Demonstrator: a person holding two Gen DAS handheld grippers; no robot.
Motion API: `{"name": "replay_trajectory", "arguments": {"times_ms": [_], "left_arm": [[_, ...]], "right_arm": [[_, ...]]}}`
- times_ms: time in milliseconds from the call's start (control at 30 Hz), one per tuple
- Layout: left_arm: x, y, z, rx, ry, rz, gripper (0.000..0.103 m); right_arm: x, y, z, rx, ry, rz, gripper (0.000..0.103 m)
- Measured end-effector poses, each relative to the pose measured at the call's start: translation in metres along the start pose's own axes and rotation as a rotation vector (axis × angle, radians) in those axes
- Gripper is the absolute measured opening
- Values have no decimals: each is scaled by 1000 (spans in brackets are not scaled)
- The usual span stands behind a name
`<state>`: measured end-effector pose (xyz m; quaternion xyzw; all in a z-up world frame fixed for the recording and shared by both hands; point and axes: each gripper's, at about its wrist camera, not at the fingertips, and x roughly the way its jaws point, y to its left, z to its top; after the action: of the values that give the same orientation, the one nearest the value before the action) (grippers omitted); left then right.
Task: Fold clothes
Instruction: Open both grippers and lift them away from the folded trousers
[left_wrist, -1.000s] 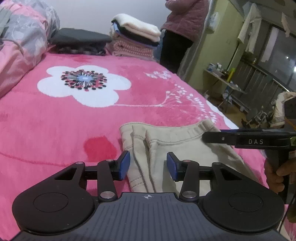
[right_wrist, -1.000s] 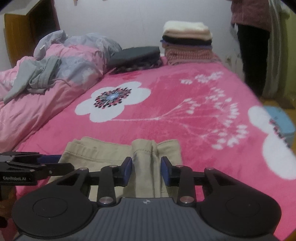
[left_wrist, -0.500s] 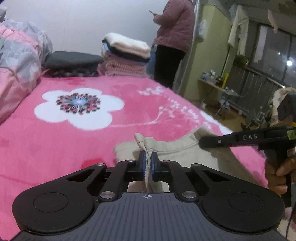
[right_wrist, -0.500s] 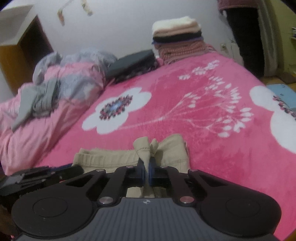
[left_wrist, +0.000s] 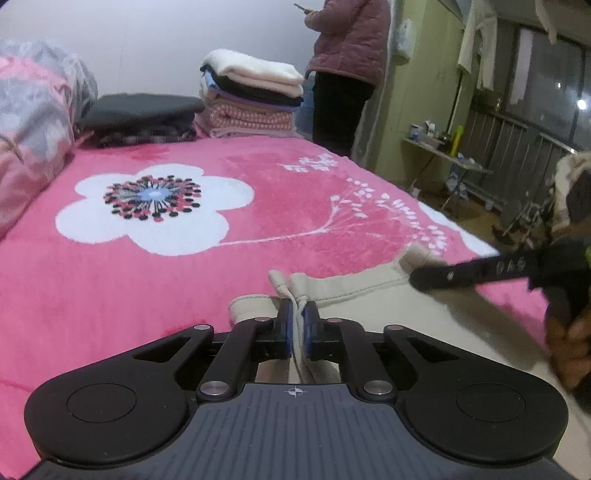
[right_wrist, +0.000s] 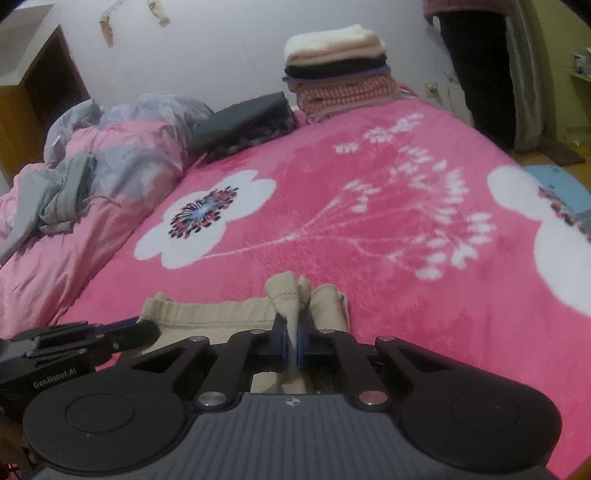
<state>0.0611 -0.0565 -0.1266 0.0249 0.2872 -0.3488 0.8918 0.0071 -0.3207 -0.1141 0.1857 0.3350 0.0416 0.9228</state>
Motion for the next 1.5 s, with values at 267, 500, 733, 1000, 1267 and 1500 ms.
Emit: {"name": "replay_trajectory", "arguments": {"times_ms": [267,500,733,1000,1267,1500], "left_arm": [[-35,11,15,-98,-6,44,41],[-109,-8,27,-80,22,-94,41],[-179,-92,-27,235,342,-473,41],[-198,-140,-126,518,539,-509,40],[-210,-147,-145,600,483,-450,41],[-218,-151,-149,570,480,-397,46]], "right_arm": [[-82,-19,10,193,-72,43,23],[-226,-25,-26,342,-267,13,23],[-321,13,-92,214,-164,5,22],[-265,72,-204,-208,236,-157,13],[-277,89,-209,-320,235,-179,9],[-245,92,-249,-455,303,-142,7]]}}
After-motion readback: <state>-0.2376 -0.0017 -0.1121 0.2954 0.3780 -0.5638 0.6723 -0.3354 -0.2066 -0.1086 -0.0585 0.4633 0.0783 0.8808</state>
